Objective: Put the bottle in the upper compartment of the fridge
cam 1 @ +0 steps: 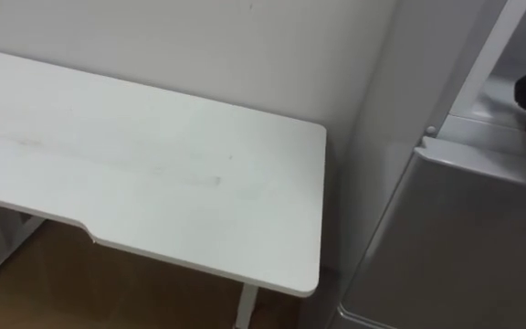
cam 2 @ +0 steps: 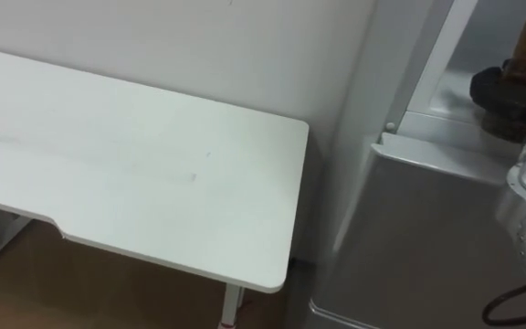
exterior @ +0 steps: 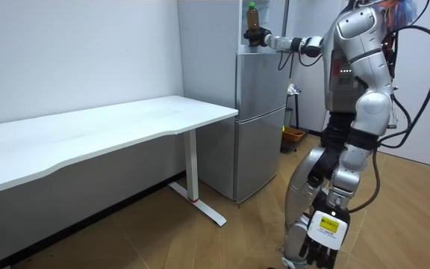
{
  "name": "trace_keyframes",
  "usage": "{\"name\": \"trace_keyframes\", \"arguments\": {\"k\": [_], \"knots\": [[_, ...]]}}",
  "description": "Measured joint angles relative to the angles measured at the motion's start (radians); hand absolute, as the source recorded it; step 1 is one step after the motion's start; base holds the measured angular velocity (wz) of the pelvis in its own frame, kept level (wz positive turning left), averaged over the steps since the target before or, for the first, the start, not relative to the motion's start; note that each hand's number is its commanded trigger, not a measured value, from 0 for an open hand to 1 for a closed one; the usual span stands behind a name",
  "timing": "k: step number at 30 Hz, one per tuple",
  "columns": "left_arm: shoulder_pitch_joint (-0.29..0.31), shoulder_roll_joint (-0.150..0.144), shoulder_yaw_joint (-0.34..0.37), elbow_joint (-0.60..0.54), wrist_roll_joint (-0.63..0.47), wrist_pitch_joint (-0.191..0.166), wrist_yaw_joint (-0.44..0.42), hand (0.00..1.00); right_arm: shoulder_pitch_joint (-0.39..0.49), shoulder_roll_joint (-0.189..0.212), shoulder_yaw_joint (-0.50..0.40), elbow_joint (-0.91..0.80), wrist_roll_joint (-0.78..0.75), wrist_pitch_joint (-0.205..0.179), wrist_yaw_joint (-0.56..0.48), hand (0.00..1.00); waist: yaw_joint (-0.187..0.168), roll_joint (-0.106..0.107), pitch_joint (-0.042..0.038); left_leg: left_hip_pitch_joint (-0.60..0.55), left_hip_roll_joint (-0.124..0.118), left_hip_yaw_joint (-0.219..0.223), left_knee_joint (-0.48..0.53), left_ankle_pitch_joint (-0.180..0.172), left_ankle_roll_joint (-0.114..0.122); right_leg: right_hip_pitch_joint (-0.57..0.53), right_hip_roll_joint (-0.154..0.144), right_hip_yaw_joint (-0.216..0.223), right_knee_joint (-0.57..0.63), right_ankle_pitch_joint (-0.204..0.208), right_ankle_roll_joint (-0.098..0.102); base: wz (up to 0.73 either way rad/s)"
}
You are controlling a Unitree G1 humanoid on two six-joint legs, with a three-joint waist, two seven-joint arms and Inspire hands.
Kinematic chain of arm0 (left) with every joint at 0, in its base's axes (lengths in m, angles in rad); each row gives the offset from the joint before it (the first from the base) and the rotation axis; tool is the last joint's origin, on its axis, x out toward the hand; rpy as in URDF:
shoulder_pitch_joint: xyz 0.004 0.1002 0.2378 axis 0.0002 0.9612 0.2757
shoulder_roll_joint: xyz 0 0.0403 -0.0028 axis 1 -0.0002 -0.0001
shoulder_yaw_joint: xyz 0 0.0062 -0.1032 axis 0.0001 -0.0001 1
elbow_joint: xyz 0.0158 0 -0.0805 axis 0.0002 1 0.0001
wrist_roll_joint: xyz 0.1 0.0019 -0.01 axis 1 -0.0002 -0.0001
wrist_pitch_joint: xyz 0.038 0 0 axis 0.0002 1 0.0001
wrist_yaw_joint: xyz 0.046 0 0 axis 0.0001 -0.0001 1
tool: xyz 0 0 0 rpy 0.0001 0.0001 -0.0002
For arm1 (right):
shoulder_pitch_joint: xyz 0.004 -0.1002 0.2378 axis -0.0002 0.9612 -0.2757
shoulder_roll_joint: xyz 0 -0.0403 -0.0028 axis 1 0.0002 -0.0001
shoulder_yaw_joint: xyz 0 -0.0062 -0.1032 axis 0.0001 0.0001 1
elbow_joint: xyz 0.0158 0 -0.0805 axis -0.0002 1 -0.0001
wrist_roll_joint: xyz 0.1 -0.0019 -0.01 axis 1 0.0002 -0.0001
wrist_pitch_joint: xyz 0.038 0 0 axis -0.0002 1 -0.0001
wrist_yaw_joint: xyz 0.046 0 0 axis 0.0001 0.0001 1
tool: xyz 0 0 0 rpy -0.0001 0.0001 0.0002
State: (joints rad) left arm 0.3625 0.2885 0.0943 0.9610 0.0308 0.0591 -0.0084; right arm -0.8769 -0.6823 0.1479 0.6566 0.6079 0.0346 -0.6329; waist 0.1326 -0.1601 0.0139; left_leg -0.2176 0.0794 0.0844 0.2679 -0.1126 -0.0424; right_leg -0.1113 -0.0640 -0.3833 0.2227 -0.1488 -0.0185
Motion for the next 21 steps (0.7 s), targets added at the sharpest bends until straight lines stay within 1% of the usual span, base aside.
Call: {"name": "trace_keyframes", "arguments": {"k": [5,6,9,11,12,13,15,16,18,21], "knots": [[0.005,0.000,0.002,-0.005,0.001,-0.001,-0.001,0.00,-0.001,0.000,0.006,-0.002,0.002,0.000,-0.032,1.00,0.012,0.004,-0.0043,0.000,0.003,-0.001,-0.005,0.007,-0.003,-0.003,0.004,0.001,0.003,0.004,-0.004,0.00],[0.010,0.000,0.002,-0.008,0.002,-0.002,-0.001,0.00,-0.005,0.000,0.007,-0.007,0.002,0.003,-0.031,1.00,0.010,0.003,-0.0075,0.002,0.002,0.001,-0.014,0.012,-0.004,-0.008,0.003,0.002,0.006,0.004,-0.005,-0.05],[0.022,-0.002,0.002,-0.009,0.001,-0.004,-0.001,0.00,-0.048,-0.004,0.029,-0.013,0.036,0.025,-0.029,1.00,0.007,0.006,-0.0090,0.010,0.003,0.009,-0.025,0.016,-0.005,-0.010,0.002,0.009,0.012,0.004,-0.007,-0.07],[0.024,-0.002,0.004,-0.008,0.001,-0.003,-0.002,0.00,-0.079,-0.010,0.030,-0.016,0.055,0.030,-0.022,1.00,0.010,0.006,-0.0091,0.018,0.002,0.011,-0.036,0.020,-0.005,-0.007,0.000,0.010,0.012,0.003,-0.007,-0.02],[0.028,-0.002,0.004,-0.008,0.001,-0.003,-0.002,0.00,-0.101,-0.014,0.038,-0.016,0.055,0.030,-0.016,1.00,0.010,0.005,-0.0096,0.020,0.001,0.011,-0.038,0.020,-0.005,-0.006,0.000,0.009,0.012,0.001,-0.007,0.05],[0.028,-0.002,0.004,-0.008,0.002,-0.003,-0.003,0.00,-0.122,-0.030,0.060,-0.015,0.056,0.030,-0.004,1.00,0.010,0.004,-0.0101,0.020,0.001,0.008,-0.039,0.020,-0.005,-0.005,0.000,0.006,0.011,0.001,-0.007,0.06],[0.033,-0.002,0.007,-0.009,0.002,-0.001,-0.003,0.00,-0.144,-0.047,0.077,-0.014,0.049,0.031,0.016,1.00,0.009,0.003,-0.0110,0.023,-0.002,0.002,-0.043,0.020,-0.006,0.003,-0.001,-0.003,0.005,0.000,-0.006,0.11],[0.037,-0.002,0.009,-0.010,0.002,0.001,-0.003,0.00,-0.145,-0.067,0.077,-0.014,0.059,0.032,0.020,1.00,0.011,0.001,-0.0124,0.028,-0.003,-0.002,-0.047,0.020,-0.006,0.010,-0.001,-0.006,-0.001,0.000,-0.005,0.11],[0.045,-0.002,0.010,-0.011,0.002,0.005,-0.002,0.00,-0.147,-0.080,0.080,-0.014,0.059,0.032,0.034,1.00,0.011,-0.001,-0.0122,0.039,-0.004,-0.005,-0.054,0.020,-0.006,0.022,-0.001,-0.012,-0.004,-0.002,-0.002,0.08],[0.050,-0.002,0.011,-0.012,0.004,0.006,-0.003,0.00,-0.147,-0.083,0.082,-0.014,0.059,0.032,0.045,1.00,0.011,-0.004,-0.0135,0.046,-0.004,-0.005,-0.060,0.019,-0.008,0.028,-0.001,-0.015,-0.004,-0.007,-0.002,0.02]]}}
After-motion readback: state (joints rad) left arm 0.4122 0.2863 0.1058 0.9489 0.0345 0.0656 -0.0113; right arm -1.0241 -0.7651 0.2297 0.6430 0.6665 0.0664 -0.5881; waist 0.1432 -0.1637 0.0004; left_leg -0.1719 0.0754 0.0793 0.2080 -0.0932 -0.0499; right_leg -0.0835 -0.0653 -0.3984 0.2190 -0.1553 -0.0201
